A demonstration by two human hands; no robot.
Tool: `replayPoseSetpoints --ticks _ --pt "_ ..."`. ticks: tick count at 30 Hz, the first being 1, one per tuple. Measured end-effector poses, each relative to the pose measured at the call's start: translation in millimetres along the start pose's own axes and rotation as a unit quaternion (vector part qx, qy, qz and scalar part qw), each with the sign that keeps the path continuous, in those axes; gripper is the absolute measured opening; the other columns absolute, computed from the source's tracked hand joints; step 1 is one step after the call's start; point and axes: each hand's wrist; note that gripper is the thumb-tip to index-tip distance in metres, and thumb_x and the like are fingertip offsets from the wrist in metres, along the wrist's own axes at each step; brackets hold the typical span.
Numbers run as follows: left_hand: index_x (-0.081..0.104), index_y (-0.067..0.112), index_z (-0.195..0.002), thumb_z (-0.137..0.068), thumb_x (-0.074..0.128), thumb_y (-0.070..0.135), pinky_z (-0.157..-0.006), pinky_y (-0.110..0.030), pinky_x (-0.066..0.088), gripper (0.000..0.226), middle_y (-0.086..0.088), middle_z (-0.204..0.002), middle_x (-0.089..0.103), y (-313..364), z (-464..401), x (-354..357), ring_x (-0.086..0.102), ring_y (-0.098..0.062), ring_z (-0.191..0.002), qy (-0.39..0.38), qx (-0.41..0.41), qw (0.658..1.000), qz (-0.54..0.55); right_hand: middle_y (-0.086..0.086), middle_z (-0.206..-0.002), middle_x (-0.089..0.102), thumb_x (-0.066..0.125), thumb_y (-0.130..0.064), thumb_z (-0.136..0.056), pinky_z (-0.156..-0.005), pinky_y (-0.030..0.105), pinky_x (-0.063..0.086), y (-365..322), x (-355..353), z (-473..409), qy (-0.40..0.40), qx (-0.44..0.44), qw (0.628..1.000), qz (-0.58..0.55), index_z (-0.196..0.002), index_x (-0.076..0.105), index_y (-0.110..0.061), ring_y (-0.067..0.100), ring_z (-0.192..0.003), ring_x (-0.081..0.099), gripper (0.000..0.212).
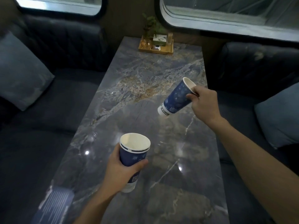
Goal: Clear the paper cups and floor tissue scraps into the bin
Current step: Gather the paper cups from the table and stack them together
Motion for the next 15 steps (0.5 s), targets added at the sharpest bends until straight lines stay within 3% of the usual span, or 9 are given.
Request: replayPoseSetpoints --ticks 2,6,12,15 --pt "0.061 0.031 -0.116 -0.044 0.092 0.037 -0.067 -0.019 0.058 0.079 0.012 -0.105 0.076 -4 12 -7 0.073 -0.005 -0.093 -0.004 -0.003 1.000 -0.006 0.008 -0.063 0.055 0.064 -0.012 -0.086 -0.053 0.025 0.025 -16 -11 21 0.008 -0.007 1.000 -0.007 -0.071 0.060 -0.002 0.024 -0.061 0.053 0.018" --pt "0.061 0.036 -0.114 -0.044 0.094 0.036 -0.073 -0.027 0.060 0.077 0.011 -0.103 0.076 -8 34 -19 0.074 -0.007 -0.091 -0.027 -0.009 0.999 -0.034 0.015 -0.069 0.061 0.066 -0.015 -0.086 -0.056 0.024 0.035 -47 -26 65 0.010 0.019 0.999 -0.041 -0.073 0.060 -0.001 0.025 -0.065 0.056 0.020" --pt "0.059 0.037 -0.116 -0.048 0.095 0.029 -0.070 -0.026 0.060 0.077 0.014 -0.101 0.076 -13 58 -34 0.074 -0.005 -0.089 -0.074 -0.012 0.994 -0.085 0.008 -0.077 0.067 0.064 -0.008 -0.087 -0.065 0.023 0.043 -78 -45 132 0.017 0.016 0.988 -0.154 -0.084 0.066 -0.007 0.018 -0.072 0.059 0.004" --pt "0.059 0.037 -0.116 -0.050 0.097 0.029 -0.068 -0.022 0.059 0.077 0.016 -0.099 0.075 -11 67 -37 0.073 0.000 -0.087 -0.094 -0.009 0.991 -0.096 0.006 -0.084 0.068 0.063 -0.007 -0.088 -0.067 0.015 0.043 -87 -53 160 -0.007 0.033 0.982 -0.188 -0.090 0.067 -0.009 0.012 -0.076 0.060 0.005"
Point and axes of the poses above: each hand's wrist, its own z-axis away from the middle knuckle, its own x-axis out of the palm, y = z × x
